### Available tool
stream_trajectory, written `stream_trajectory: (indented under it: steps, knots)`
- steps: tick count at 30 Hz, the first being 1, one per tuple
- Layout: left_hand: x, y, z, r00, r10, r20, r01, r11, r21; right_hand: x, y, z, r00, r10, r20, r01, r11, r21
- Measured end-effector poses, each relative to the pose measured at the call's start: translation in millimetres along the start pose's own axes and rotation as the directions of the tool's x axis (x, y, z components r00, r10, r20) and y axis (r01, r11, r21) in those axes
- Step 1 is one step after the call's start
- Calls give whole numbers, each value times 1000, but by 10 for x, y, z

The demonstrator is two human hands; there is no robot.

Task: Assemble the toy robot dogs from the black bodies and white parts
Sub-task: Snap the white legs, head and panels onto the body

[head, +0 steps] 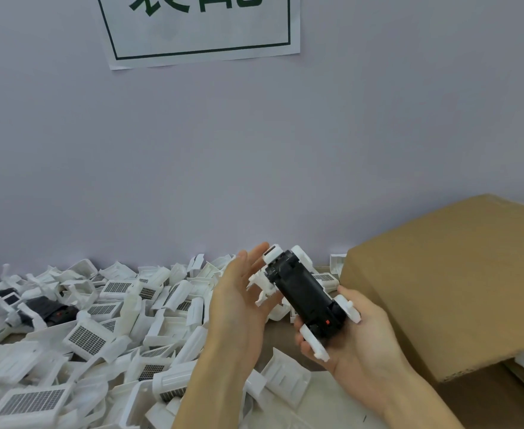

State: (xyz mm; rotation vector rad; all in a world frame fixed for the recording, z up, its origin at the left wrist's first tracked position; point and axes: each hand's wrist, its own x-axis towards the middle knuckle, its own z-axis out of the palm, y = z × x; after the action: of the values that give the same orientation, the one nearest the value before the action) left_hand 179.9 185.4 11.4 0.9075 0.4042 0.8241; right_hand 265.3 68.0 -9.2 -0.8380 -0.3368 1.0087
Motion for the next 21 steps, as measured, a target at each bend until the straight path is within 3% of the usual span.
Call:
stream_trajectory:
  steps: [5, 8, 10, 12, 15, 19, 21]
  knots:
    - [52, -32, -17, 985, 67, -158, -60, 997, 50, 97, 82, -64, 976, -137, -170, 135, 991, -25]
    - [71, -35, -50, 978, 122, -169, -99, 986, 137, 81, 106, -65, 934, -297, -199, 233, 928, -290]
    - [68, -45, -36, 980, 139, -146, -105, 971, 215, 69, 130, -59, 900, -412, -143, 281, 798, -533]
    - [61, -58, -20, 983, 148, -105, -112, 952, 286, 54, 164, -39, 868, -494, -52, 340, 668, -662]
    - [56, -56, -20, 985, 153, -74, -121, 938, 325, 52, 219, -12, 791, -608, 65, 426, 471, -772]
    - [57, -56, -19, 991, 128, -48, -106, 941, 321, 57, 250, 8, 605, -756, 248, 487, 105, -867]
    - [69, -60, -25, 992, 105, -72, -80, 953, 293, 66, 264, 5, 534, -781, 323, 501, -16, -865]
